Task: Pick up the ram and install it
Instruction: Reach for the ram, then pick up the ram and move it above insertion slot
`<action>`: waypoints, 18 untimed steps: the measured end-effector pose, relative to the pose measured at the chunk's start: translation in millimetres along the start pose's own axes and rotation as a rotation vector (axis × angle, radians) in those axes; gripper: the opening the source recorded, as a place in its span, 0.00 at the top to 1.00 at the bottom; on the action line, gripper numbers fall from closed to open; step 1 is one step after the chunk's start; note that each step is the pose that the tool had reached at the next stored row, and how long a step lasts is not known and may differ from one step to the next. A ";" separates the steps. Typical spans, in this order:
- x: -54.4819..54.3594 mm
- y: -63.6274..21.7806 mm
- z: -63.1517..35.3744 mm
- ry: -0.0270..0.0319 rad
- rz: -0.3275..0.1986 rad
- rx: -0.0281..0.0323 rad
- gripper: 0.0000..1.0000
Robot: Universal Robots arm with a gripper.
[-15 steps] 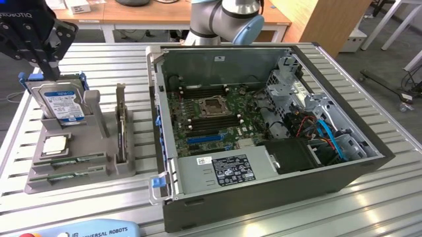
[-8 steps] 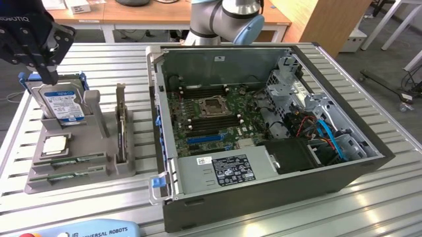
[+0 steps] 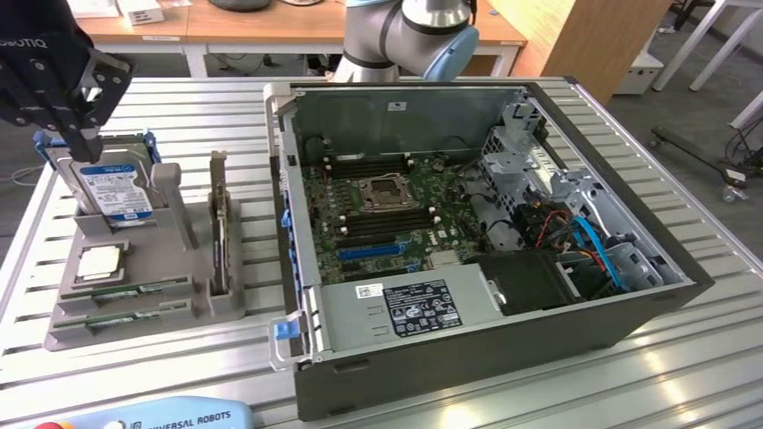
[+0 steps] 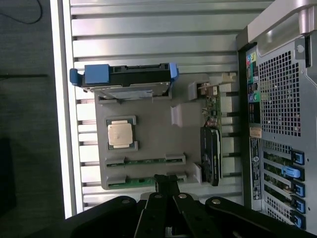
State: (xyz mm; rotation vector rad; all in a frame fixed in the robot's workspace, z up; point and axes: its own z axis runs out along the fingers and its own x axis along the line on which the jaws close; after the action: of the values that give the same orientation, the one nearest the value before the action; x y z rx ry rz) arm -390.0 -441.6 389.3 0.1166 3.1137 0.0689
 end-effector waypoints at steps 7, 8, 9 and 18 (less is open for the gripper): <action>-0.2 -7.4 -0.3 0.0000 0.000 0.0000 0.90; -0.2 -7.3 -0.3 0.0000 0.000 0.0000 0.90; -0.2 -7.4 -0.4 0.0000 0.000 0.0000 0.90; -0.2 -7.4 -0.3 0.0000 0.000 0.0000 0.90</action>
State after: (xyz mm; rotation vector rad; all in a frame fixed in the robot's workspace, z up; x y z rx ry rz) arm -390.3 -449.0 389.3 0.1166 3.1137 0.0689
